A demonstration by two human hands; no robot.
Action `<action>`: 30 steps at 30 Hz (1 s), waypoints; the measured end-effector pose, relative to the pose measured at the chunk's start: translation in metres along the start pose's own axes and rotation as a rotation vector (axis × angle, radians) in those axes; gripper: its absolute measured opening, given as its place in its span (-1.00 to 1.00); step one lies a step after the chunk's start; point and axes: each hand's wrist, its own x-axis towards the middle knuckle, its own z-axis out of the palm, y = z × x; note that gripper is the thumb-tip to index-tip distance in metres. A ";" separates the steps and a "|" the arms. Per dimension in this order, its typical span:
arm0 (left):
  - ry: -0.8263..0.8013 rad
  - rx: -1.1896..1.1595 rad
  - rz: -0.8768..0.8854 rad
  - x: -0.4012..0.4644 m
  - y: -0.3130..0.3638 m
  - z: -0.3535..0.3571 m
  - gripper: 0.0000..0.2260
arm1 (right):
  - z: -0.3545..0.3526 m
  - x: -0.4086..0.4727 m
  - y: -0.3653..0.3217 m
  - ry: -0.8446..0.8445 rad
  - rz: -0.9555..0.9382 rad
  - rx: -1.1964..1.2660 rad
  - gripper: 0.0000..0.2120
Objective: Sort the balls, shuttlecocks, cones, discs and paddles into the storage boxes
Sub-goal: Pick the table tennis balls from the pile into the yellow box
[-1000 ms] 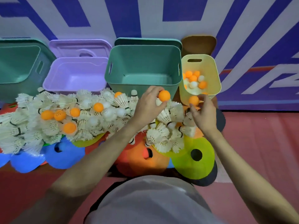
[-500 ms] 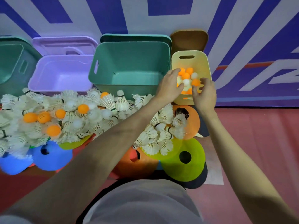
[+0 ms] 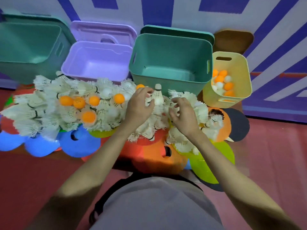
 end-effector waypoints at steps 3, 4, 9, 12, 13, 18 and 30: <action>-0.004 0.038 -0.052 -0.017 -0.039 -0.043 -0.77 | 0.023 0.004 -0.034 -0.053 -0.021 -0.022 -0.68; -0.006 0.050 -0.065 -0.022 -0.051 -0.056 -0.78 | 0.030 0.006 -0.044 -0.062 -0.026 -0.036 -0.67; -0.063 0.142 -0.063 -0.043 -0.094 -0.103 -0.79 | 0.061 0.019 -0.075 -0.080 0.033 -0.119 -0.62; -0.089 0.182 -0.066 -0.047 -0.110 -0.113 -0.79 | 0.077 0.023 -0.082 -0.057 0.097 -0.197 -0.60; -0.106 0.204 -0.070 -0.046 -0.113 -0.114 -0.77 | 0.081 0.024 -0.084 -0.056 0.126 -0.226 -0.60; -0.179 0.318 -0.068 -0.039 -0.116 -0.108 -0.72 | 0.097 0.028 -0.094 -0.058 0.282 -0.324 -0.62; -0.279 0.528 -0.006 -0.020 -0.112 -0.096 -0.63 | 0.106 0.035 -0.107 -0.004 0.366 -0.278 -0.63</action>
